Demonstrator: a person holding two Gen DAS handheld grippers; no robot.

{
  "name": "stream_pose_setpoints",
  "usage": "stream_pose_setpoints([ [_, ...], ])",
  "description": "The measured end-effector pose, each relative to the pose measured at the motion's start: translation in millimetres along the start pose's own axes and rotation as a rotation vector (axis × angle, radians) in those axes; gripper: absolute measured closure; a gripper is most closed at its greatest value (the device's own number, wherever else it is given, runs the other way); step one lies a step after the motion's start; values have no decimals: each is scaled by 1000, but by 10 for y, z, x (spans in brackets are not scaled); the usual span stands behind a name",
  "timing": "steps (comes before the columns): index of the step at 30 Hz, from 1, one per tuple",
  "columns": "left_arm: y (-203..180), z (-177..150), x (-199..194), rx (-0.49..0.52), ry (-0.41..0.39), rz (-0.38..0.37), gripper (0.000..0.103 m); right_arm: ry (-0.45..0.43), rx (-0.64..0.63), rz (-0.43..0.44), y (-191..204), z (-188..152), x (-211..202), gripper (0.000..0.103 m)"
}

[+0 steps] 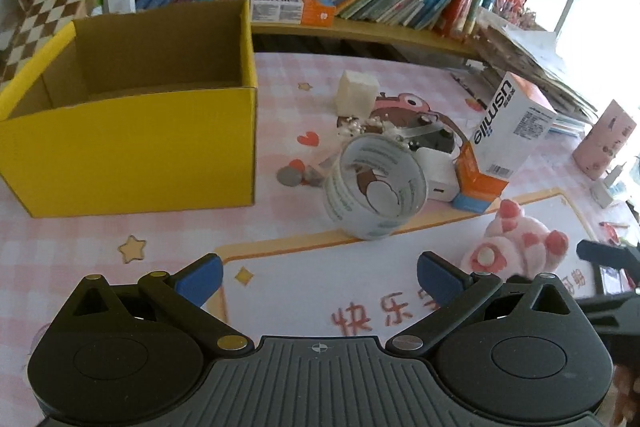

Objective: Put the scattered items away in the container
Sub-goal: 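Reach the left tool to the tape roll while the right tool approaches the pink pig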

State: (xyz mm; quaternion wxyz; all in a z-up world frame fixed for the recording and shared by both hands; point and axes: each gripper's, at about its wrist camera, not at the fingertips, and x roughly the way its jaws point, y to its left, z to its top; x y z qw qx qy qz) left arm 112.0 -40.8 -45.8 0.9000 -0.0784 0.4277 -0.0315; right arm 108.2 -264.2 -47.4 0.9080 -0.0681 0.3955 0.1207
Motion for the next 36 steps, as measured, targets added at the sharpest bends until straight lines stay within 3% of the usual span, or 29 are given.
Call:
stream_pose_setpoints([
  [6,-178,106,154,4,-15,23,2,23,-28,56,-78,38,105,0],
  [16,-232,337,420,-107,-43,42,20,67,-56,113,-195,90,265,2],
  [29,-197,394,767,-151,19,79,38,94,-92,199,-274,148,402,4],
  [36,-194,371,830,-150,46,76,54,95,-102,219,-276,157,408,9],
])
